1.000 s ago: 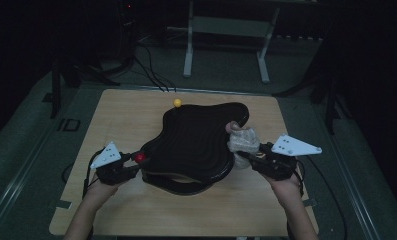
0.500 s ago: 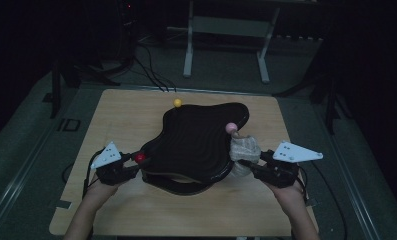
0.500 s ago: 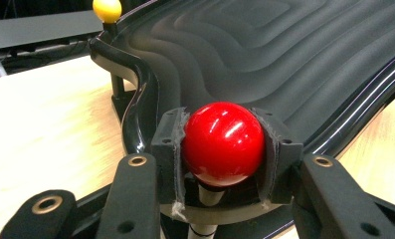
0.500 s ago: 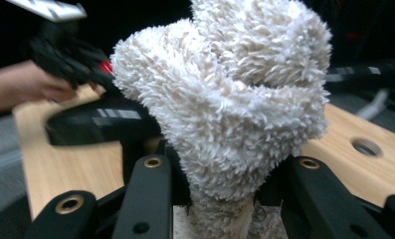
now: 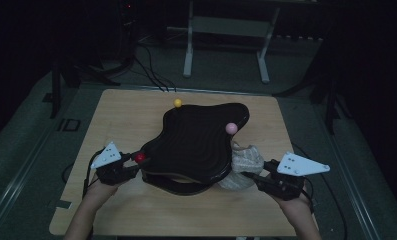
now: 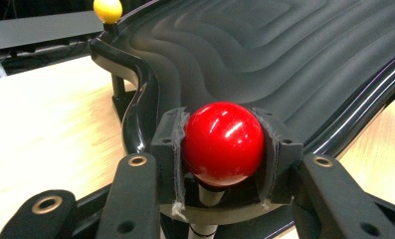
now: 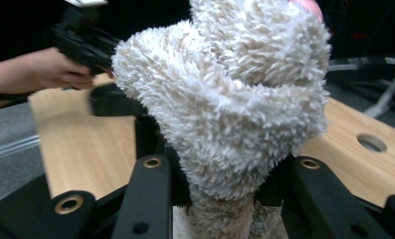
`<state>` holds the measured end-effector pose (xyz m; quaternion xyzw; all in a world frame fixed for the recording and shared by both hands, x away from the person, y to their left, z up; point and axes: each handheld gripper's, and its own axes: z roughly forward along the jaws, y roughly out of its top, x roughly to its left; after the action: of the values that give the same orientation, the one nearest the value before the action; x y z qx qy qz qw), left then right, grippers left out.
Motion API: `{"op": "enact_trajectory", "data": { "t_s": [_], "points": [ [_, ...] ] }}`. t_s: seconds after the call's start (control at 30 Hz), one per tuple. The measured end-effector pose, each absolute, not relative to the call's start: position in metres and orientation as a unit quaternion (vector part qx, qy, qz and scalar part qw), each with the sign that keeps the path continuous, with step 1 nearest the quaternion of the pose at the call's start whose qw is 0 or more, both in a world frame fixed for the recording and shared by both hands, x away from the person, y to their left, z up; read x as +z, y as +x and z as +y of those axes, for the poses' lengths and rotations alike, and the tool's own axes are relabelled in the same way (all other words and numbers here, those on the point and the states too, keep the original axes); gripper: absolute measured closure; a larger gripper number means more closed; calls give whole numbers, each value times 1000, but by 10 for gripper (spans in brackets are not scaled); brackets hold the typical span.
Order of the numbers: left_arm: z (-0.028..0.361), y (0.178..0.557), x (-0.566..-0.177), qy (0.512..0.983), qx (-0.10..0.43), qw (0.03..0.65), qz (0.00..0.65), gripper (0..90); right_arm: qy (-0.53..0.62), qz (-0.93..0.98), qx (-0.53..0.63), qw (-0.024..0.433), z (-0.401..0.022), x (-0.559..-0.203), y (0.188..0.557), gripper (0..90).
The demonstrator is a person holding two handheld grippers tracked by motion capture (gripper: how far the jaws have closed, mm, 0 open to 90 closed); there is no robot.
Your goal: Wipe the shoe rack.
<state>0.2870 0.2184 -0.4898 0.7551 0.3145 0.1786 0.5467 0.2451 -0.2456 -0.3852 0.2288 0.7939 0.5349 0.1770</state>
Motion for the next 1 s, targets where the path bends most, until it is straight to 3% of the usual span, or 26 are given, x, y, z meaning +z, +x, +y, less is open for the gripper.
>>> {"op": "enact_trajectory", "data": {
  "t_s": [0.17, 0.33, 0.6, 0.87, 1.0],
  "points": [
    [219, 288, -490, 756, 176, 547, 313, 599, 201, 793, 539, 201, -241, -371, 230, 666],
    [219, 288, -490, 756, 175, 548, 312, 599, 218, 799, 532, 177, -241, -387, 241, 665],
    [219, 288, -490, 756, 174, 549, 311, 600, 211, 775, 553, 222, -247, -353, 249, 663],
    [220, 288, -490, 757, 175, 548, 311, 600, 249, 785, 537, 183, -237, -384, 281, 671],
    [219, 288, -490, 756, 175, 549, 312, 599, 239, 786, 537, 192, -238, -373, 280, 669]
  ]
}}
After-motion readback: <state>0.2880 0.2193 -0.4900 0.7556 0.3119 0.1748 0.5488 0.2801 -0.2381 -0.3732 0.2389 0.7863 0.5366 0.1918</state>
